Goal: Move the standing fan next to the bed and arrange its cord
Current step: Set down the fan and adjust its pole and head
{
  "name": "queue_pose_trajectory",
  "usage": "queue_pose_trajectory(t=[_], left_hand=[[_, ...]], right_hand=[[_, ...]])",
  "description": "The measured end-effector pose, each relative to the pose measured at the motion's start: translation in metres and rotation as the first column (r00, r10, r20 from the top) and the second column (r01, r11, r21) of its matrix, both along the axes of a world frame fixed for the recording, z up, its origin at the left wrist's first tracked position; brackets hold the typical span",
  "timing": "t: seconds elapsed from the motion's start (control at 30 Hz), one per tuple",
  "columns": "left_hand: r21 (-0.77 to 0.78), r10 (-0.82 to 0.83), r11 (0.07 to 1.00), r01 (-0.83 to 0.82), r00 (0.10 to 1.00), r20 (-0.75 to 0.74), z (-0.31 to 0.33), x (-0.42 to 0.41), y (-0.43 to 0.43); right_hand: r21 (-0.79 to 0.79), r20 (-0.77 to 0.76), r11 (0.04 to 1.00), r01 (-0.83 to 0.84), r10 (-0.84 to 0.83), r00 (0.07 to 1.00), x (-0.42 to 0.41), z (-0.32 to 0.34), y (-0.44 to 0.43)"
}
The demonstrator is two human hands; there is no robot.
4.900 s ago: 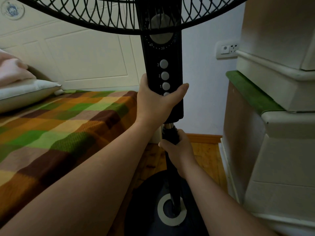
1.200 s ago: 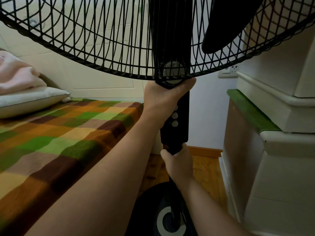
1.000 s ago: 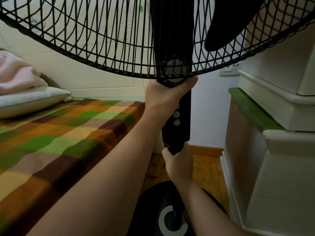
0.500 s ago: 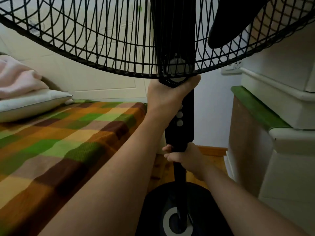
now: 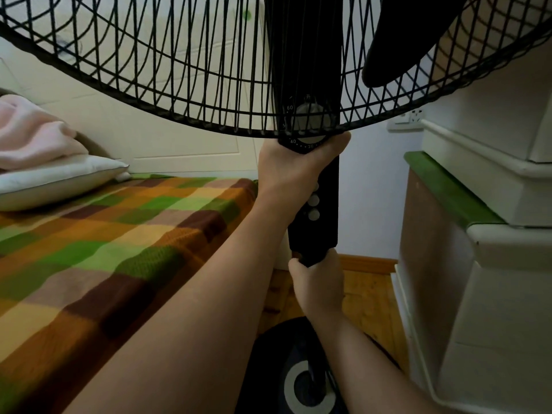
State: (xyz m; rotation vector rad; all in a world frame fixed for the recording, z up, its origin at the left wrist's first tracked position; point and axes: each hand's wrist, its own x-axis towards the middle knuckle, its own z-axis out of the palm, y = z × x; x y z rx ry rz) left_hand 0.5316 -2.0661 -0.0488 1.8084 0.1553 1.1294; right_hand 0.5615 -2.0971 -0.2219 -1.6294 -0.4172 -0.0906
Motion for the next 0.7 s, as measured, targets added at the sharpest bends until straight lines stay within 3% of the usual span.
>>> queue_pose_trajectory(t=[0.1,0.17,0.27,0.37,0.47,0.6,0.7], left_hand=[[0.002,0.001,1.0,-0.001,1.0,-0.01,0.0,0.0,0.0],[0.003,0.001,1.0,-0.001,1.0,-0.007,0.0,0.0,0.001],[-0.002,-0.007,1.0,0.007,1.0,0.021,0.0,0.0,0.001],[-0.014,-0.009,1.0,0.01,1.0,0.017,0.0,0.001,0.002],[-0.012,-0.005,1.0,0.005,1.0,0.014,0.0,0.001,0.003],[-0.007,-0.012,1.0,0.012,0.999,0.034,-0.001,0.003,0.005],[-0.007,-0.008,1.0,0.008,0.999,0.034,-0.002,0.003,0.003]], right_hand=[[0.008,-0.023,0.998,0.061,-0.061,0.998,-0.006,0.0,0.002],[0.022,0.008,0.995,-0.1,0.1,0.995,0.0,0.0,-0.007],[-0.065,0.011,0.903,-0.425,0.427,0.904,0.017,0.011,-0.029],[-0.262,-0.148,0.806,-0.53,0.51,0.848,0.036,0.032,-0.039],[-0.322,-0.208,0.728,-0.605,0.569,0.796,0.041,0.035,-0.037],[-0.158,-0.201,0.801,-0.578,0.547,0.813,0.034,0.022,-0.034],[-0.133,-0.087,0.854,-0.504,0.496,0.864,0.027,0.016,-0.029]])
